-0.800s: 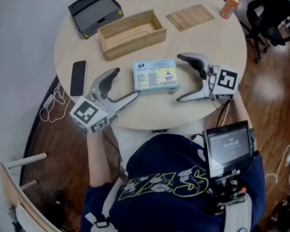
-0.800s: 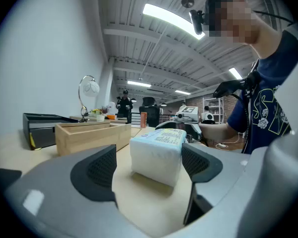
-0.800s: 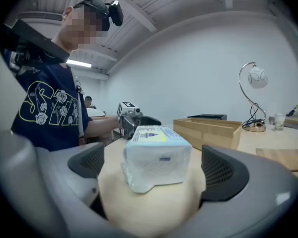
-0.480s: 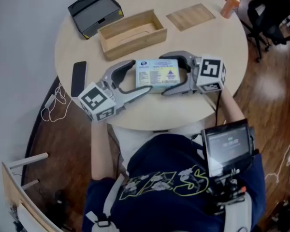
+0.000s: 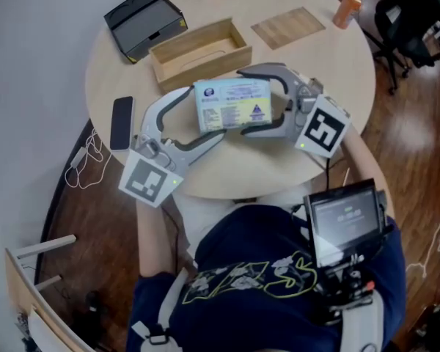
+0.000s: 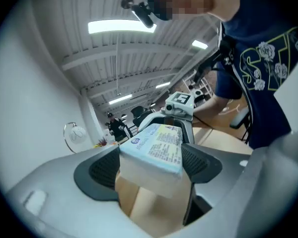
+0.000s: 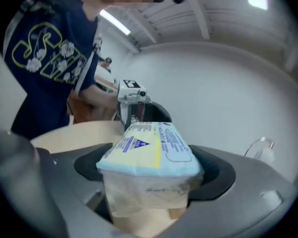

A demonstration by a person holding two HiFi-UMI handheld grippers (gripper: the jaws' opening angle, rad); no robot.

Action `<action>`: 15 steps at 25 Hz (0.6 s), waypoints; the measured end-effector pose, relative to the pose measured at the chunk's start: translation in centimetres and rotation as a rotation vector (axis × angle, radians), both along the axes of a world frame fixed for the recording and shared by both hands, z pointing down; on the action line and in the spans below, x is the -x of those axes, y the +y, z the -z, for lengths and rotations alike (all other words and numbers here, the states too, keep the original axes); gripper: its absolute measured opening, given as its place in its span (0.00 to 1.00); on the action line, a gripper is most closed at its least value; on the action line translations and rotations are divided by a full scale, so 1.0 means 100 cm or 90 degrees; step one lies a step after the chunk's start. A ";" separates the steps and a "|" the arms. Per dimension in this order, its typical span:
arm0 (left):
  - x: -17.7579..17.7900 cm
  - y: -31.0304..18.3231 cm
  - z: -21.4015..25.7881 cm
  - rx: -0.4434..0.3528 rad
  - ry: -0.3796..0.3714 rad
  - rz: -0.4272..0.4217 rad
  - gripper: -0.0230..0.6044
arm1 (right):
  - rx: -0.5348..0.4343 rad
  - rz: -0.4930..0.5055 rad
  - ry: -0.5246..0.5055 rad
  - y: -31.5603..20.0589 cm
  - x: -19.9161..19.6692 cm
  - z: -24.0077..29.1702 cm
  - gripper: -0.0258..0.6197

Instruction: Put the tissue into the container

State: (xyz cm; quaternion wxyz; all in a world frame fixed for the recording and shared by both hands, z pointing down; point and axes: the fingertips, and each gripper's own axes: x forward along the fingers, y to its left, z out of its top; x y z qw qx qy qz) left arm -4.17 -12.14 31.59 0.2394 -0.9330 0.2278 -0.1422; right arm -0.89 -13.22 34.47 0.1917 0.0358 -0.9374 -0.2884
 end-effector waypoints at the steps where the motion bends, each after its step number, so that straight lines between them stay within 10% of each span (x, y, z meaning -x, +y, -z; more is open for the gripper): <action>1: 0.004 -0.007 0.010 -0.015 0.000 0.013 0.64 | -0.090 -0.013 0.021 -0.009 0.005 0.008 0.78; 5: 0.043 -0.048 0.061 0.051 0.138 0.099 0.43 | -0.369 -0.043 0.057 -0.048 0.032 0.048 0.77; 15: 0.099 -0.129 0.083 0.041 0.246 0.203 0.39 | -0.443 0.020 0.057 -0.132 0.091 0.070 0.77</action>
